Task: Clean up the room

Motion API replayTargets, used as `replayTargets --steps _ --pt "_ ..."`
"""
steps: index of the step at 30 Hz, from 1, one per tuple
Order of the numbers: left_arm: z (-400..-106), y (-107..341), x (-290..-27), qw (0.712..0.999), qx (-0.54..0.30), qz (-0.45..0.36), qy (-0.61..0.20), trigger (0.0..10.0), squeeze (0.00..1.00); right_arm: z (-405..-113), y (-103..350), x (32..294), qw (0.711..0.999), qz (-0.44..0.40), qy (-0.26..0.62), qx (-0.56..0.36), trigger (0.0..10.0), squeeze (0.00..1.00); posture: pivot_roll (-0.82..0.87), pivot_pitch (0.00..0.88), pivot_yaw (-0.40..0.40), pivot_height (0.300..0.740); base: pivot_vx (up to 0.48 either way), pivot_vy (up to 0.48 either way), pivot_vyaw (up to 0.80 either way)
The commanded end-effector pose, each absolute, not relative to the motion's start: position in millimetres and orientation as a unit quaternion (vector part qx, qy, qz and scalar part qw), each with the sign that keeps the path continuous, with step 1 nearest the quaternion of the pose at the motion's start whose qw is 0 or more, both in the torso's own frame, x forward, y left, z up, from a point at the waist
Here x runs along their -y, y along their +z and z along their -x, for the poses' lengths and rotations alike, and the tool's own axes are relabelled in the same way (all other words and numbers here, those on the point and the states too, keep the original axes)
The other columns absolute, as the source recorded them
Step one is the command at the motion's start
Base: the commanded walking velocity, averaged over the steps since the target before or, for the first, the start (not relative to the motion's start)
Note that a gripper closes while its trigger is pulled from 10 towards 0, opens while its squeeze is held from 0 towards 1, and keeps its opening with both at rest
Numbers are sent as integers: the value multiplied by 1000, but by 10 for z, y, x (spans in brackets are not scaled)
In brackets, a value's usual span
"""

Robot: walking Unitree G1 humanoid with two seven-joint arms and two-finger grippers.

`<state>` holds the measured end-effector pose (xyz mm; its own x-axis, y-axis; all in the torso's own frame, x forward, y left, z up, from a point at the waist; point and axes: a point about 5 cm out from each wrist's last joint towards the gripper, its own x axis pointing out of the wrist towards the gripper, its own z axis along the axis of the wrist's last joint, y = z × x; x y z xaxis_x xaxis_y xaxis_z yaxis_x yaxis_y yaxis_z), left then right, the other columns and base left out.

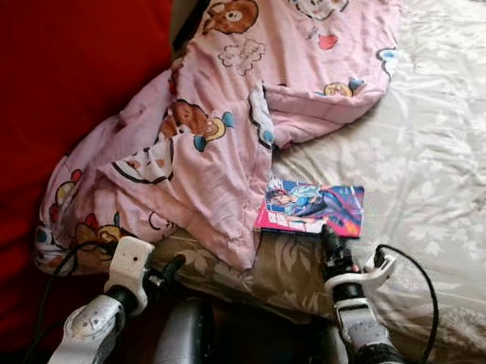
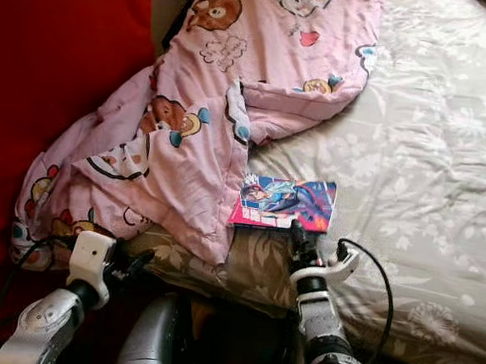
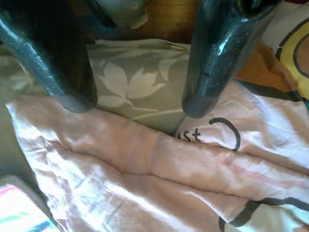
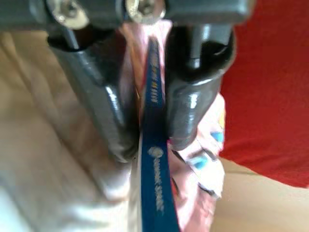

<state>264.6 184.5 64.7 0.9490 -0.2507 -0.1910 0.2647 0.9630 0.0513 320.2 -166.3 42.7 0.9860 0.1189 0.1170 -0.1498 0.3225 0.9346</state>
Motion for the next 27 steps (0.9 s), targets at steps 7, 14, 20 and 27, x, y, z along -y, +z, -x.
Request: replayTargets --steps 7,14,20,27 --pt "-2695 461 -1919 990 -112 -16 -86 10000 0 -3143 533 1873 864 -495 52 72 0 0 72 94 63 600 0 0 0" --pt "-2736 327 -1984 992 -115 52 -20 10000 0 -2952 601 1929 952 -301 15 57 10000 0 3 22 15 600 0 0 0" --pt "-2716 153 -2024 983 -139 120 30 10000 0 -2888 556 1975 982 -186 -19 22 10000 0 -16 0 -11 600 0 0 0" --pt "-2581 -125 -2060 970 -202 127 55 10000 0 -2908 551 1868 986 -163 -17 11 10000 0 -13 0 -36 615 0 0 0"
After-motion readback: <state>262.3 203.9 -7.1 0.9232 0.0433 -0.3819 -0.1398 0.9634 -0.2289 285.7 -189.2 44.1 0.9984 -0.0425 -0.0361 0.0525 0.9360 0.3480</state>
